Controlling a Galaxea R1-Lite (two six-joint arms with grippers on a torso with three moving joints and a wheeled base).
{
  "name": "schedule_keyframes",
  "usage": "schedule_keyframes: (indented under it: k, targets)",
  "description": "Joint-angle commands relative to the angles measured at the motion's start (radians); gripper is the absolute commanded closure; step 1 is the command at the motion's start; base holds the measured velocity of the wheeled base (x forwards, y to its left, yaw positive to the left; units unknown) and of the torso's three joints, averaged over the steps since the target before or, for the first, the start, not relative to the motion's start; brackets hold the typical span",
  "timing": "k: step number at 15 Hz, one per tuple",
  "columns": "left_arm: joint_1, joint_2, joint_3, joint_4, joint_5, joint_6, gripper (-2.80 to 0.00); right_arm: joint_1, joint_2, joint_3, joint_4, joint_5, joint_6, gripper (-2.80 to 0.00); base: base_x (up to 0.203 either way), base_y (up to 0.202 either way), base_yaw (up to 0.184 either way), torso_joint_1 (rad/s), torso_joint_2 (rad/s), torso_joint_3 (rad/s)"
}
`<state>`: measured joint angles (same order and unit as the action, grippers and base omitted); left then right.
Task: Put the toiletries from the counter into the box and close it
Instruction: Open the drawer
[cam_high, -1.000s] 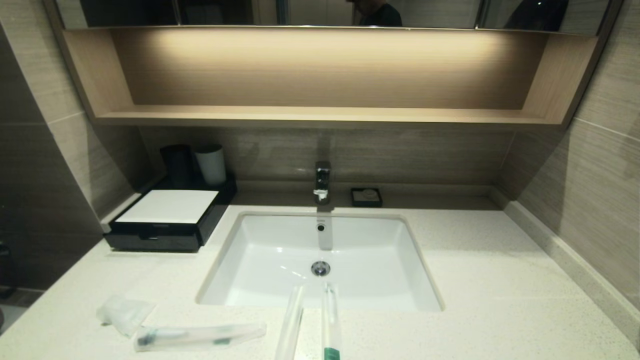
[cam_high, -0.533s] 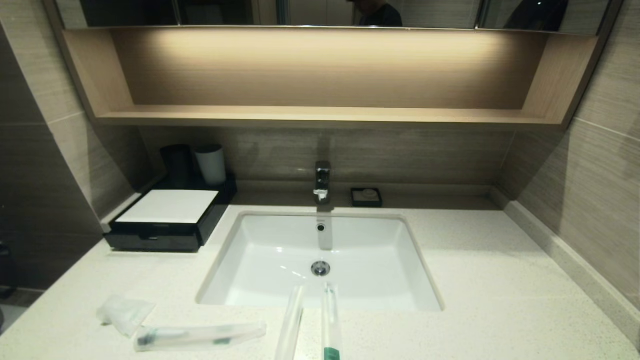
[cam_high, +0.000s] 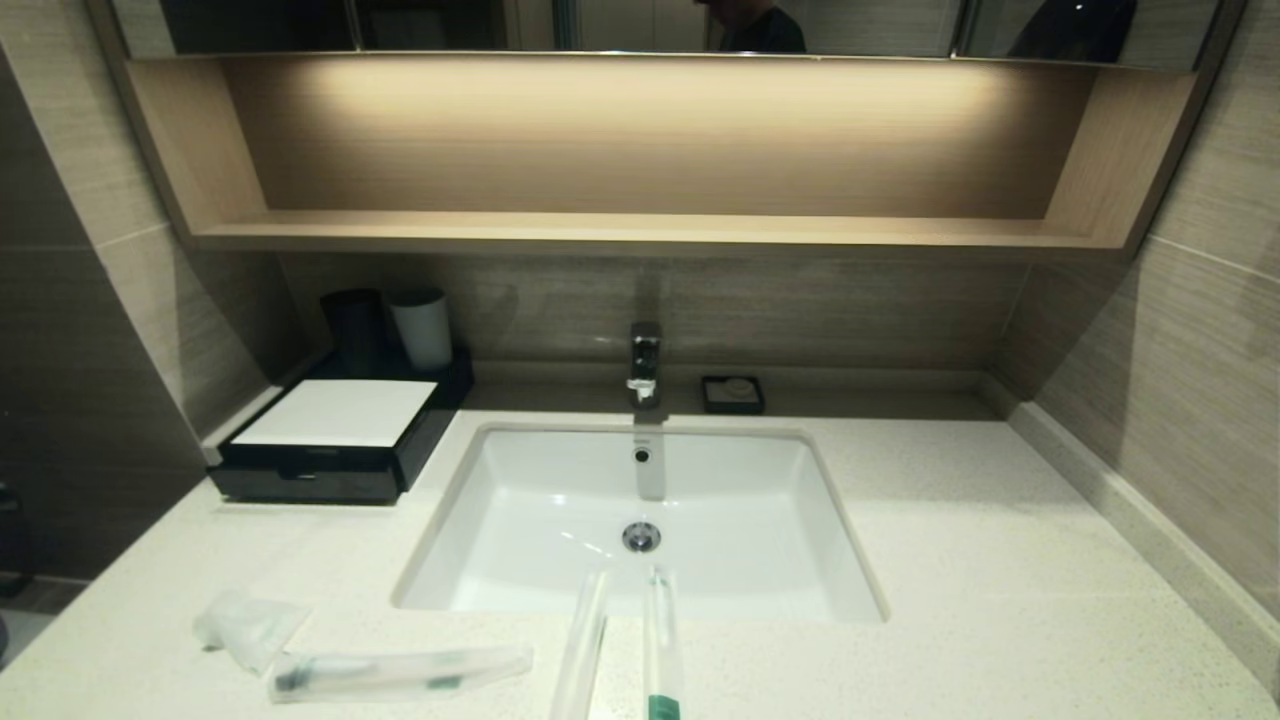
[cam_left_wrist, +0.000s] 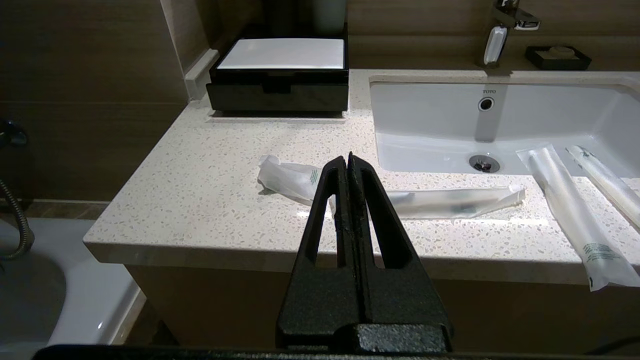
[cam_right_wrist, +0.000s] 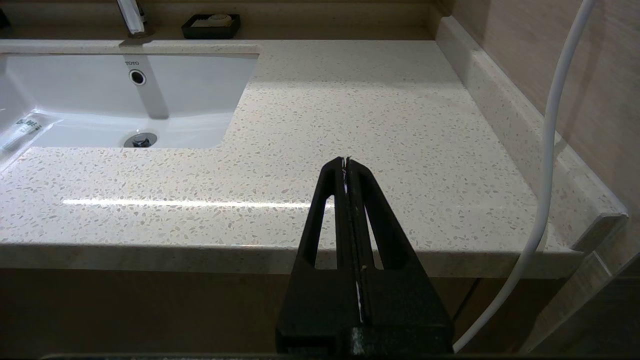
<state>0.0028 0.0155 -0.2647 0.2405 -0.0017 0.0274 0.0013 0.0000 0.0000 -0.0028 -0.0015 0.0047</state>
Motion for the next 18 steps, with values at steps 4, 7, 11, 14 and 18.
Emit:
schedule_keyframes:
  k: [4, 7, 11, 14, 18]
  targets:
    - [0.002, 0.220, -0.057, -0.091, 0.004, -0.007, 0.00, 0.000, 0.000, 0.002, 0.000, 0.000, 0.000, 0.00, 0.000, 0.000, 0.000, 0.000, 0.00, 0.000]
    - [0.009, 0.369, -0.078, -0.224, 0.007, -0.010, 0.00, 0.000, 0.000, 0.002, 0.000, 0.000, 0.000, 0.00, 0.000, 0.000, 0.000, 0.000, 0.00, 0.000]
    - [0.011, 0.523, -0.148, -0.250, 0.008, -0.019, 0.00, 0.000, 0.000, 0.002, 0.000, 0.000, 0.000, 0.00, 0.000, 0.000, 0.000, 0.000, 0.00, 0.000]
    - [0.011, 0.663, -0.216, -0.251, 0.010, -0.038, 0.00, 0.000, 0.000, 0.002, 0.000, 0.000, 0.000, 0.00, 0.000, 0.000, 0.000, 0.000, 0.00, 0.000]
    - [0.012, 0.848, -0.308, -0.251, 0.044, -0.044, 0.00, 0.000, 0.000, 0.002, 0.000, 0.000, 0.000, 0.00, 0.000, 0.000, 0.000, 0.000, 0.00, 0.000]
